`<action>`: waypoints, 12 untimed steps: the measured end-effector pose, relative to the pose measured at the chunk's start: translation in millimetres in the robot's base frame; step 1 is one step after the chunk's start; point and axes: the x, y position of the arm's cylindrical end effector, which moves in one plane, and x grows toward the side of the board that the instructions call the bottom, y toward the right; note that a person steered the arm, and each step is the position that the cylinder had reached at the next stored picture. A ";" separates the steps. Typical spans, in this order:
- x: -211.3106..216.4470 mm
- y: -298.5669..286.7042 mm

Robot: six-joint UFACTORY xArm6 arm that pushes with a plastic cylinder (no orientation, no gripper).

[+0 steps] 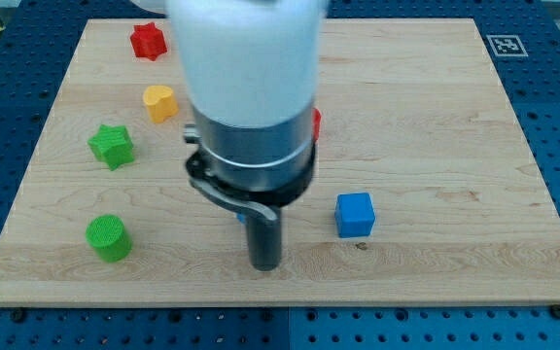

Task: Place the blue triangle diagonal to the bottom left of the red circle

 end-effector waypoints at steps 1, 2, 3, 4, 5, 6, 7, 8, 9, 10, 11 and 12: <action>-6.7 10.2; -36.3 -5.4; -36.3 -5.4; -36.3 -5.7; -36.3 -12.3; -36.3 -12.3; -36.3 -12.3; -34.1 -12.3; -28.8 -18.7; -24.6 -42.5; -50.5 -68.4; -64.5 -82.7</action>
